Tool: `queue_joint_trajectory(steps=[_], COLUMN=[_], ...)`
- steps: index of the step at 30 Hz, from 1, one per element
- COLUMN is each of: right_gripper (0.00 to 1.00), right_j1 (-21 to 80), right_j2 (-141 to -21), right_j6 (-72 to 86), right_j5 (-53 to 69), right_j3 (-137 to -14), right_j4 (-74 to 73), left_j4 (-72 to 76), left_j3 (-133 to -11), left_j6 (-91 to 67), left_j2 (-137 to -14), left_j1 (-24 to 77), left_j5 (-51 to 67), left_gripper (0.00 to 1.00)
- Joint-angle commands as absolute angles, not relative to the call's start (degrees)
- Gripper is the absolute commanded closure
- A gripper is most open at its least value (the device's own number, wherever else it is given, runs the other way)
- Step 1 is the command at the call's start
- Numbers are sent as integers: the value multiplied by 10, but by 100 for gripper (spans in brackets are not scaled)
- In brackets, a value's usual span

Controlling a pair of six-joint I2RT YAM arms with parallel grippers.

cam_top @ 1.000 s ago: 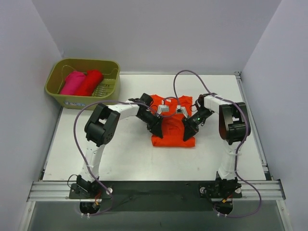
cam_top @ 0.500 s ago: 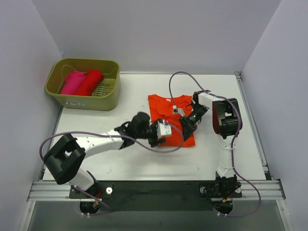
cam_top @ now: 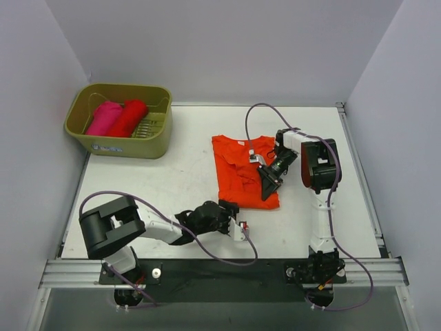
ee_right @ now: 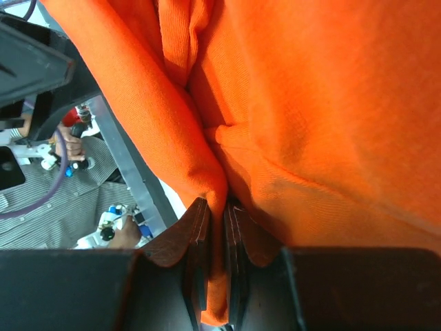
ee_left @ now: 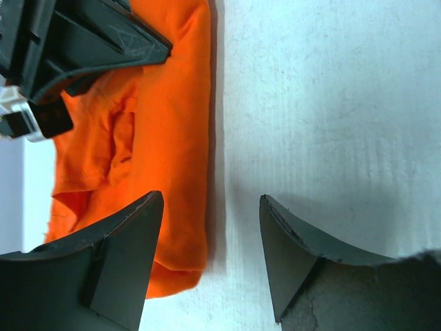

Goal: Roll the t-shirts
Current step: Roll the T-shirt to the center of the board.

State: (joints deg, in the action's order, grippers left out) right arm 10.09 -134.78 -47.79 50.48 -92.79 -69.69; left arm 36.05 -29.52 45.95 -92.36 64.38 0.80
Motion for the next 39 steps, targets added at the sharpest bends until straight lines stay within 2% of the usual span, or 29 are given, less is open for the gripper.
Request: queue_joint_trajectory(steps=[1, 8, 13, 16, 18, 20, 21, 25, 26, 29, 30, 32, 34, 35, 36, 37, 39], right_gripper=[92, 92, 92, 92, 92, 92, 90, 74, 72, 63, 49, 44, 26, 10, 0, 0, 0], right_j1=[98, 98, 98, 97, 97, 95, 93, 73, 64, 27, 18, 13, 14, 16, 19, 30, 59], right_j2=[-1359, -1364, -1373, -1376, -1377, -1376, -1373, -1318, -1269, -1144, -1110, -1006, -940, -866, -823, -778, -650], right_j6=[-479, -480, -483, -483, -483, -485, -487, -531, -577, -575, -563, -549, -540, -544, -541, -550, -559], right_j5=[503, 504, 504, 504, 506, 508, 510, 546, 583, 620, 612, 590, 552, 540, 511, 496, 456], right_j3=[-952, -961, -970, -974, -975, -971, -969, -915, -905, -844, -806, -747, -652, -615, -562, -469, -365], right_j4=[-729, -738, -749, -755, -754, -753, -753, -730, -726, -651, -619, -517, -416, -375, -324, -229, -128], left_j4=[459, 515, 528, 482, 420, 356, 335, 219, 199, 137, 121, 94, 73, 69, 65, 62, 54], left_j3=[-291, -307, -324, -338, -359, -383, -394, -436, -444, -468, -478, -490, -505, -508, -511, -516, -524], left_j6=[546, 613, 628, 608, 575, 528, 512, 458, 434, 401, 400, 374, 368, 368, 372, 368, 357], left_j2=[-950, -1054, -1104, -1105, -1093, -1079, -1074, -1056, -1044, -1021, -1020, -1019, -1020, -1020, -1020, -1020, -1020], left_j1=[652, 651, 651, 643, 638, 624, 617, 582, 558, 525, 506, 490, 477, 476, 473, 474, 472], left_j5=[-33, -75, -107, -100, -95, -77, -70, -18, 34, 108, 157, 196, 237, 250, 277, 283, 300], left_gripper=[32, 32, 37, 53, 69, 79, 81, 87, 87, 90, 90, 91, 91, 91, 91, 91, 90])
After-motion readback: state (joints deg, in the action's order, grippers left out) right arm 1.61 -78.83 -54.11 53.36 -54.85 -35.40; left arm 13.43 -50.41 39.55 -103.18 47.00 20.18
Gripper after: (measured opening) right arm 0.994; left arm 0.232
